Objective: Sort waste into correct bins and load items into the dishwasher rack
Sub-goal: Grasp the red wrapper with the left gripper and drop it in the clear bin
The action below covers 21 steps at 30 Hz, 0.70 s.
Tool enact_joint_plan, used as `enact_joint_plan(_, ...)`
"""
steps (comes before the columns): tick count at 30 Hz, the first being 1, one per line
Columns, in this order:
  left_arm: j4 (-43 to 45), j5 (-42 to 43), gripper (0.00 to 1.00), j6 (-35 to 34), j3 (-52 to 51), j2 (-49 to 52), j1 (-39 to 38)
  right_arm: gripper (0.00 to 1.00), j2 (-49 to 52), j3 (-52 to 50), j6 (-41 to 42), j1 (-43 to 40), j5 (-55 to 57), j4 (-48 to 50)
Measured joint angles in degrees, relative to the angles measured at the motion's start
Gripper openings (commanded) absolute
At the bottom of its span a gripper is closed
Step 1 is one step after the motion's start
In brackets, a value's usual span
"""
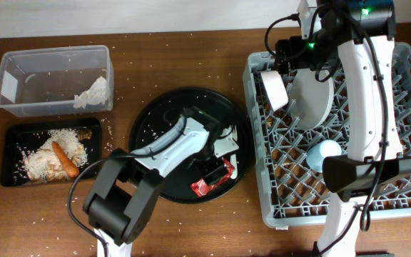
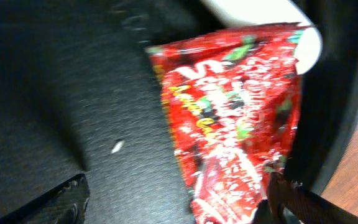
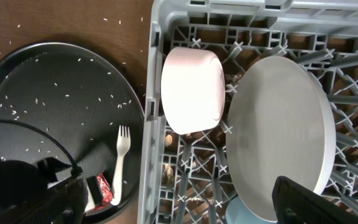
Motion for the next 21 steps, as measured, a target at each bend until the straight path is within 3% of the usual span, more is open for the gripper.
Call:
enact_joint_plan(4,1.9,-0.4,0.81,-0.2,-1.4,0.0,-2.6,0.94,0.0,0.0,0.0,0.0,0.0,-0.2)
enact_joint_plan(8,4.6,-3.2,0.56,-0.9,-3.5,-0.9,-3.6,0.94,0.0,0.0,0.0,0.0,0.0,-0.5)
enact_joint_plan(10,4.8,-4.2,0.51,-1.1,-3.6,-0.9,-3.7,0.94,0.0,0.0,0.0,0.0,0.0,-0.5)
enact_joint_plan(12,4.8,-5.3,0.36,-1.4,-3.7,-0.9,-3.8,0.94,0.0,0.0,0.0,0.0,0.0,-0.5)
enact_joint_plan(14,4.7,-6.9,0.05,-2.0,-3.8,-0.9,-3.8,0.94,0.0,0.0,0.0,0.0,0.0,-0.5)
enact_joint_plan(15,4.7,-7.7,0.0,-2.1,-3.9,-0.9,-3.9,0.94,0.0,0.0,0.0,0.0,0.0,-0.5)
enact_joint_plan(21,-1.3,-10.4,0.0,-2.6,-1.7,-0.8,-3.8,0.94,0.0,0.0,0.0,0.0,0.0,-0.5)
